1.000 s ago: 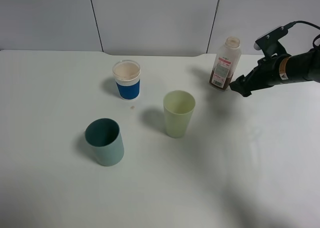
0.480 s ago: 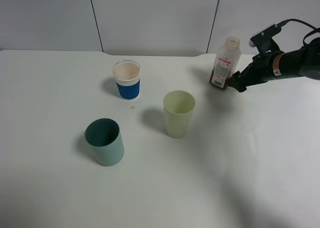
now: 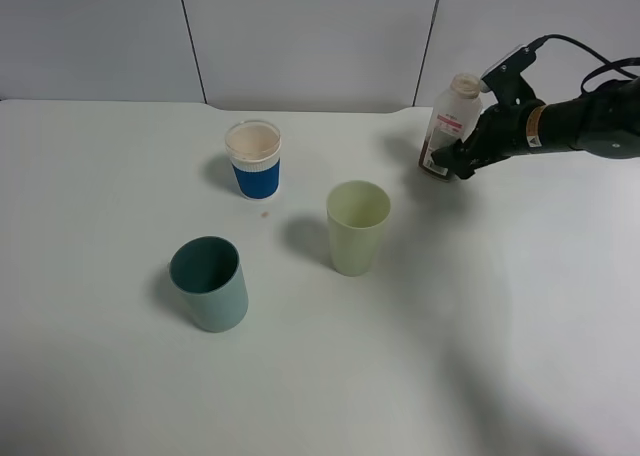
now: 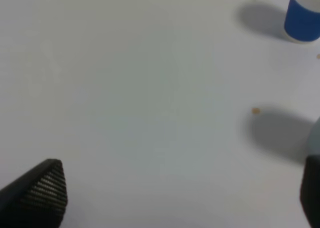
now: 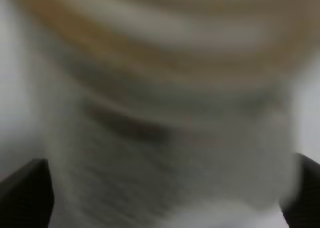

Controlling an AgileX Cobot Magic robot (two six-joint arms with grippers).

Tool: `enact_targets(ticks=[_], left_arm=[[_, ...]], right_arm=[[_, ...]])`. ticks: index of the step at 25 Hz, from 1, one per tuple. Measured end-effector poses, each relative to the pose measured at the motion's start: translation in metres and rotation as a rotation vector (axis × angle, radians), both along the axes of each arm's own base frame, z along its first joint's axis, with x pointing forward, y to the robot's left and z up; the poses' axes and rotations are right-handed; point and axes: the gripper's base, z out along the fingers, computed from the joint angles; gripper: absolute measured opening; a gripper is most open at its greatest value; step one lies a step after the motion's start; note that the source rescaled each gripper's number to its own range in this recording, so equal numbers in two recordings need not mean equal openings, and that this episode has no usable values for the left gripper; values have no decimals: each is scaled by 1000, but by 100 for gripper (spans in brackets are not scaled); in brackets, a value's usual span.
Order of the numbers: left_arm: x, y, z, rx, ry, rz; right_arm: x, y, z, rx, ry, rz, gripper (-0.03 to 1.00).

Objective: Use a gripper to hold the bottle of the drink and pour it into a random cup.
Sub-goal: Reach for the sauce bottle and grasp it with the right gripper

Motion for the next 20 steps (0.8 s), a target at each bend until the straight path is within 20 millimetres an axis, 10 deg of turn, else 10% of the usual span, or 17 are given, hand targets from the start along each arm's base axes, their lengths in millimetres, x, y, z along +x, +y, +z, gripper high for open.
enact_targets(ticks=[13,16,20], left_arm=[[0,0,0,0,0,0],[0,0,0,0,0,0],[0,0,0,0,0,0]], right_arm=[[2,4,-7,38,-24,33,81],[2,4,-9,45,-19,30,59],[2,4,-9,49,-21,31,6]])
